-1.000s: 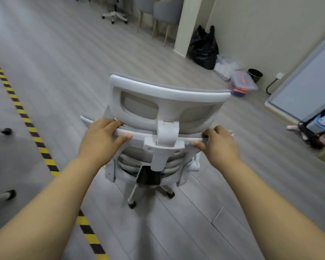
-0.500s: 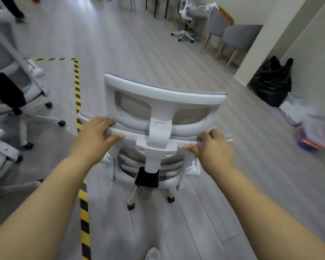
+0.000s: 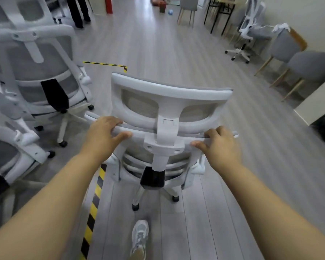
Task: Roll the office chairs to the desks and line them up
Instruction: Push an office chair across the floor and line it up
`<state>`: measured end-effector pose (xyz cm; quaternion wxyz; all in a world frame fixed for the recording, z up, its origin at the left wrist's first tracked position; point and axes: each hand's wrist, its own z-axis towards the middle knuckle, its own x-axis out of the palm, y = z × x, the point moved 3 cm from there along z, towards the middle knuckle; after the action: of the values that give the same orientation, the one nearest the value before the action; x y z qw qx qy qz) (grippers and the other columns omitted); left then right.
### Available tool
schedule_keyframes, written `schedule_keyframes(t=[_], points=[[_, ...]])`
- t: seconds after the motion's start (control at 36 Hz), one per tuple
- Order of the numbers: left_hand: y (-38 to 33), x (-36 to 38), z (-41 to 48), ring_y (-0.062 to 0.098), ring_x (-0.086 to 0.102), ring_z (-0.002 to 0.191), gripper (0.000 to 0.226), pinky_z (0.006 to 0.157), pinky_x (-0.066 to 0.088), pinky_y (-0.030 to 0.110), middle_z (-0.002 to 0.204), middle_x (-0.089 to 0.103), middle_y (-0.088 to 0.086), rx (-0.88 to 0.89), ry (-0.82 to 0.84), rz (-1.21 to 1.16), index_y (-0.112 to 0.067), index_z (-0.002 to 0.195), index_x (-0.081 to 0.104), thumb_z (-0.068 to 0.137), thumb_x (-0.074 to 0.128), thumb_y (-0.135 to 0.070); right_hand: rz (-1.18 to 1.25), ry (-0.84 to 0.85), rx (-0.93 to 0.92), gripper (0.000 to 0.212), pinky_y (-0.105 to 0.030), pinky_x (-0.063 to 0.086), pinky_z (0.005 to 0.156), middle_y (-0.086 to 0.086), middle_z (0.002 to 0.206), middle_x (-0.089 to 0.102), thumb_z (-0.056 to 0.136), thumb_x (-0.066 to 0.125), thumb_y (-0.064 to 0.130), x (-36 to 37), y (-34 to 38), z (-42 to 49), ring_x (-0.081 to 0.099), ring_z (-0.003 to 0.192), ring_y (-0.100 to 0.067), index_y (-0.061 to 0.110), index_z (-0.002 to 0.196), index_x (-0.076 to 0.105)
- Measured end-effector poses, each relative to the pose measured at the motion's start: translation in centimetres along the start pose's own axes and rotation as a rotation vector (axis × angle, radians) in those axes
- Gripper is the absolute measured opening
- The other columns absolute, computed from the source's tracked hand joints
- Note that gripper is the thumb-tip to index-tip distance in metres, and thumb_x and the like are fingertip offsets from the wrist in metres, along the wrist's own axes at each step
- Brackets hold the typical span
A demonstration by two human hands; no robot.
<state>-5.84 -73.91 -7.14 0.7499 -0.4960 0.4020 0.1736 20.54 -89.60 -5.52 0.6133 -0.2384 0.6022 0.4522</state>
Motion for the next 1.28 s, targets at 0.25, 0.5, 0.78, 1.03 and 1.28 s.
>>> schedule_keyframes(t=[0.25,0.5,0.78,1.03,1.28], points=[[2.7,1.3,13.0,0.018,0.046,0.116,0.045,0.094,0.034,0.027,0.121,0.051,-0.002,-0.091,-0.035,-0.084,-0.018,0.115,0.061,0.078,0.07,-0.042,-0.021,0.049,-0.075,0.055,-0.033,0.04,0.081,-0.005,0.116,0.052,0.084,0.055,0.057,2.5,2.1,14.4,0.048,0.112,-0.026,0.013,0.117,0.059],[4.3,2.7,25.1,0.019,0.048,0.115,0.047,0.097,0.045,0.04,0.125,0.048,-0.004,-0.125,-0.024,-0.081,-0.02,0.117,0.06,0.079,0.067,-0.047,0.042,0.089,-0.13,0.041,-0.03,0.037,0.079,-0.004,0.119,0.053,0.09,0.057,0.04,4.4,2.4,28.0,0.048,0.113,-0.024,0.014,0.122,0.06],[4.8,5.6,37.4,0.014,0.046,0.116,0.04,0.096,0.036,0.029,0.13,0.046,-0.007,-0.199,-0.114,-0.115,-0.022,0.119,0.061,0.083,0.066,-0.037,0.092,0.033,-0.224,0.039,-0.036,0.044,0.073,-0.006,0.112,0.055,0.089,0.059,0.041,7.6,2.2,42.8,0.052,0.106,-0.026,0.012,0.114,0.064],[4.1,7.9,47.2,0.016,0.043,0.122,0.041,0.1,0.035,0.031,0.131,0.047,-0.004,-0.248,-0.178,-0.056,-0.016,0.123,0.058,0.085,0.065,-0.032,0.035,0.084,-0.409,0.035,-0.035,0.045,0.071,-0.011,0.105,0.057,0.09,0.058,0.037,9.4,2.7,56.5,0.053,0.096,-0.031,0.006,0.105,0.066],[5.9,9.1,55.8,0.016,0.044,0.117,0.039,0.097,0.039,0.035,0.114,0.047,-0.01,-0.262,-0.249,-0.029,-0.016,0.117,0.061,0.084,0.066,-0.035,0.066,0.11,-0.479,0.03,-0.031,0.037,0.067,-0.013,0.104,0.055,0.093,0.056,0.029,11.9,4.4,68.0,0.051,0.098,-0.032,0.003,0.104,0.065]])
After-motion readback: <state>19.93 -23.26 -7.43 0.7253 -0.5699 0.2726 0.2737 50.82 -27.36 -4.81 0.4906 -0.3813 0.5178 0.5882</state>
